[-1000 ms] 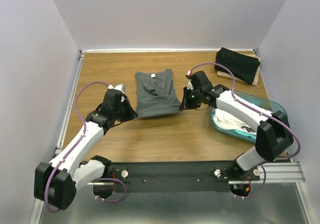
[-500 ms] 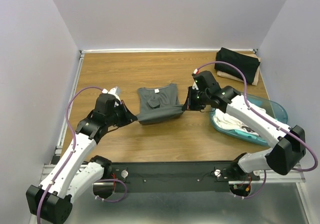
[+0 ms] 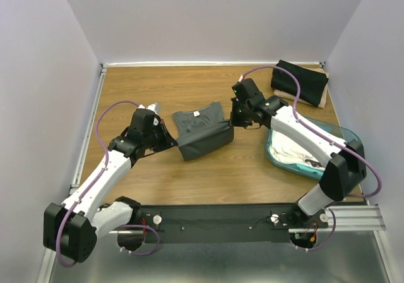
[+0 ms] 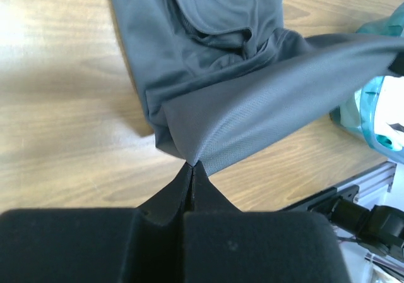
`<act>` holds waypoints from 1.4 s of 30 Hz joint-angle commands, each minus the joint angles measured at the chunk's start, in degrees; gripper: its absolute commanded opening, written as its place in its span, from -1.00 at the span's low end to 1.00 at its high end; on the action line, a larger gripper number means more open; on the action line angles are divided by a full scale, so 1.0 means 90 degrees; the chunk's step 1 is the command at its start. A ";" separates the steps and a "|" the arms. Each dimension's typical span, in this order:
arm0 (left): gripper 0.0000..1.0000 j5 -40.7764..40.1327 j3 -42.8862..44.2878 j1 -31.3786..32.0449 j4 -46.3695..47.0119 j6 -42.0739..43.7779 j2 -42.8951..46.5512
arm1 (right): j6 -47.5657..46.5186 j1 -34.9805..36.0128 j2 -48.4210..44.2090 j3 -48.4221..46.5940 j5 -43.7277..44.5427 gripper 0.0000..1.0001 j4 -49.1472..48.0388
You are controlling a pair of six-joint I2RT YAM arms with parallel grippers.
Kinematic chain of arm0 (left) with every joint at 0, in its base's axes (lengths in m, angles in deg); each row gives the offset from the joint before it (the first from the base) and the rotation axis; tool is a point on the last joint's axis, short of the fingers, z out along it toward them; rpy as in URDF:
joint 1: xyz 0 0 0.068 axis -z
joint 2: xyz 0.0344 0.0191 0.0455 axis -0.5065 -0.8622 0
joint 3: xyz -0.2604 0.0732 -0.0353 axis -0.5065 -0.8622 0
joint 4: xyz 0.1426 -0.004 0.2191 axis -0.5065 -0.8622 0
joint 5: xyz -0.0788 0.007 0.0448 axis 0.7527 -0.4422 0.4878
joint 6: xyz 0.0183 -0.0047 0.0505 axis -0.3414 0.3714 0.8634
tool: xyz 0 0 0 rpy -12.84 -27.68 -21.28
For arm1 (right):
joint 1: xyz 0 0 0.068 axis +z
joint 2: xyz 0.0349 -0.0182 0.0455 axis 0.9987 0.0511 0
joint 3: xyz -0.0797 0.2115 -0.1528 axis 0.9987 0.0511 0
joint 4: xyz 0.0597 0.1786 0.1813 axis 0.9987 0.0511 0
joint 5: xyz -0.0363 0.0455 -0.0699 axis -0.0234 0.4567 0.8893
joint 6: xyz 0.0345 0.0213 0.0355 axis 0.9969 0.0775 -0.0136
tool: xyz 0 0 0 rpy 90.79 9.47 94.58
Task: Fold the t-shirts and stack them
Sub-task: Fold the tshirt
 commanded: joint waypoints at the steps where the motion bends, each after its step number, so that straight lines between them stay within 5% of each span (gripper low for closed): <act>1: -1.00 -0.0050 0.0254 -0.0042 0.0353 0.0350 -0.0281 | -0.0295 -0.0031 0.0485 -0.0563 0.0770 -0.99 0.0098; 26: -1.00 0.0780 0.1435 -0.0902 0.1320 0.1434 -0.2577 | -0.1438 -0.0490 0.2800 -0.3366 0.1064 -0.99 0.0069; 32: -1.00 0.0975 0.1641 -0.0892 0.1125 0.1552 -0.2392 | -0.1546 -0.0500 0.2469 -0.3231 0.0762 -0.99 0.0069; 42: -1.00 0.1093 0.1309 -0.0892 0.0432 0.1786 -0.1787 | -0.1097 -0.0490 0.1044 -0.1493 -0.0078 -0.99 0.0273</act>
